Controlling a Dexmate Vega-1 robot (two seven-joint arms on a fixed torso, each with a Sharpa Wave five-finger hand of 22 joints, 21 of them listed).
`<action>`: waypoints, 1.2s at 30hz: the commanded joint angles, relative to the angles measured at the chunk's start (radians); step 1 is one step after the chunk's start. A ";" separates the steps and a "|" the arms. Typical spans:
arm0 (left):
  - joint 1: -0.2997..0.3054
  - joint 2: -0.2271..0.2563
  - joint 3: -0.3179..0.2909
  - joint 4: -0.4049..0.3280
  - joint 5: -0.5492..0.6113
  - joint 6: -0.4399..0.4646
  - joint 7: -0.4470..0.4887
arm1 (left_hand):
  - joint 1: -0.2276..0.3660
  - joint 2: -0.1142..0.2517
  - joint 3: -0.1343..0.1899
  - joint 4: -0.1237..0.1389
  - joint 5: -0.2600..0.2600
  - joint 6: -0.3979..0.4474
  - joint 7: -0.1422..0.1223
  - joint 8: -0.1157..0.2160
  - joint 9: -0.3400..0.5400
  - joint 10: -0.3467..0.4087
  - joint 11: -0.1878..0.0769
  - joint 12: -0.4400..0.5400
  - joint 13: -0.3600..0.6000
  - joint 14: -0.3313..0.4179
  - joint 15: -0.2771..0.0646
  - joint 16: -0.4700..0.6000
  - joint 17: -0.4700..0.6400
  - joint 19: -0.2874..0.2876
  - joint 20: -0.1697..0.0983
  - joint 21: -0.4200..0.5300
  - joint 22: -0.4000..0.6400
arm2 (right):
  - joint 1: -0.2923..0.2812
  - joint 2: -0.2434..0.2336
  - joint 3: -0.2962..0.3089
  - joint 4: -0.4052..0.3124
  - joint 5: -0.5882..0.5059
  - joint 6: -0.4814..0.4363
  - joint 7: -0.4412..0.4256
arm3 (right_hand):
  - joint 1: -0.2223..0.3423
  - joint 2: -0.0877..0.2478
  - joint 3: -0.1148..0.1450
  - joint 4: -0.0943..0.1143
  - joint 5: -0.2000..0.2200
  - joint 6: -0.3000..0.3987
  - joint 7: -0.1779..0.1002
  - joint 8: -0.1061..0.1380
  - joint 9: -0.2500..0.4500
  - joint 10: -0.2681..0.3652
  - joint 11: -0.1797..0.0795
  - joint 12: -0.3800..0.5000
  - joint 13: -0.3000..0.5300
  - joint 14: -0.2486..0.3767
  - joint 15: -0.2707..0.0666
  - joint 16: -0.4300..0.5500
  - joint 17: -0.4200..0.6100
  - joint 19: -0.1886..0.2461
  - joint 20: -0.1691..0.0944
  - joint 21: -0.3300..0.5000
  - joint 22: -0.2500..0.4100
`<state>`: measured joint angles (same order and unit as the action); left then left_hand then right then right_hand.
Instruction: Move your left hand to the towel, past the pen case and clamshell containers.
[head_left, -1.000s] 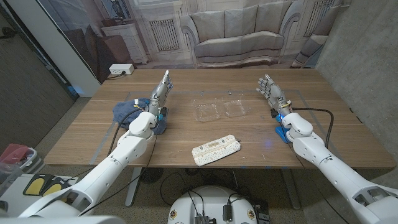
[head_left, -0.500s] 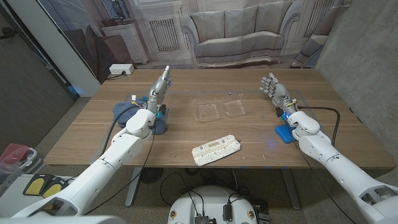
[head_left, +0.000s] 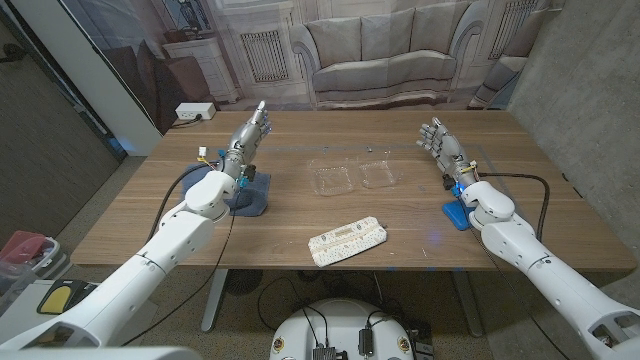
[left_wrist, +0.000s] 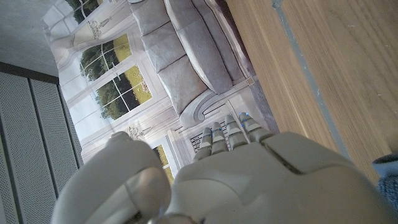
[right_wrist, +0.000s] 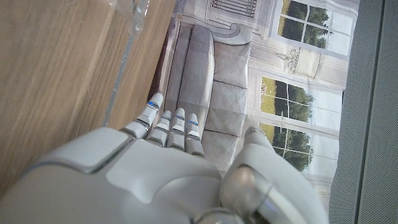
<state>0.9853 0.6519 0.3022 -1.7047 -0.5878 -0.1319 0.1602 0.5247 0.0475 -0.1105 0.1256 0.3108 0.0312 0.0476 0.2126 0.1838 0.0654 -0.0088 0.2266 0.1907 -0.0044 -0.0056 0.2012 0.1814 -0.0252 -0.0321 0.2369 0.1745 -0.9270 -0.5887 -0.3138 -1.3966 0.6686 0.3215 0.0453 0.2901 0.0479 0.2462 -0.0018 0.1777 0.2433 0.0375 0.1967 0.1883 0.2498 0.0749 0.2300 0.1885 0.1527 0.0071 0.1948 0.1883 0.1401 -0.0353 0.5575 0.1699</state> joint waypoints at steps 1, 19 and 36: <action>0.061 0.049 -0.048 -0.014 -0.056 -0.056 -0.082 | 0.008 0.003 -0.003 -0.002 0.007 0.011 0.005 0.009 0.002 0.013 -0.002 0.006 0.000 0.018 0.003 0.008 0.003 0.007 -0.022 0.000 0.005 | -0.082 -0.021 0.025 -0.104 -0.015 0.012 -0.073 | -0.005 -0.002 -0.004 0.004 0.004 0.008 0.002 0.005 0.004 0.012 -0.004 0.003 0.002 0.007 0.002 0.005 0.002 0.006 -0.031 -0.003 0.005; 0.180 0.104 -0.125 -0.075 -0.044 -0.138 -0.086 | 0.011 0.005 -0.011 -0.004 0.011 0.039 0.007 0.012 0.002 0.044 0.005 0.010 0.000 0.045 -0.002 0.010 0.002 0.026 -0.022 -0.001 0.005 | -0.133 -0.032 0.040 -0.158 -0.011 0.018 -0.088 | -0.008 -0.001 -0.007 0.004 0.005 0.010 0.003 0.005 0.004 0.015 -0.002 0.002 0.002 0.008 0.001 0.005 0.001 0.009 -0.031 -0.009 0.005; 0.239 0.107 -0.187 -0.092 -0.010 -0.209 -0.077 | 0.014 0.005 -0.019 -0.007 0.015 0.069 0.005 0.014 0.002 0.070 0.002 0.011 0.000 0.080 -0.004 0.013 0.002 0.066 -0.027 0.006 0.005 | -0.145 -0.025 0.053 -0.161 0.014 0.030 -0.073 | -0.010 -0.002 -0.009 0.004 0.005 0.011 0.003 0.004 0.004 0.017 -0.002 0.002 0.002 0.011 0.003 0.005 0.001 0.013 -0.030 -0.017 0.005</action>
<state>1.1890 0.7546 0.1517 -1.7854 -0.6187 -0.3024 0.0765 0.5283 0.0512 -0.1216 0.1201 0.3185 0.0831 0.0500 0.2203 0.1837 0.1192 -0.0054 0.2351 0.1908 0.0585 -0.0106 0.2090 0.1815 0.0251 -0.0317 0.2368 0.1743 -1.0610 -0.6176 -0.2682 -1.5547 0.6619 0.3489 -0.0381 0.2847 0.0477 0.2430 0.0013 0.1777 0.2468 0.0411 0.1967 0.1882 0.2589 0.0731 0.2299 0.1885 0.1526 0.0070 0.1948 0.1859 0.1444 -0.0397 0.5431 0.1698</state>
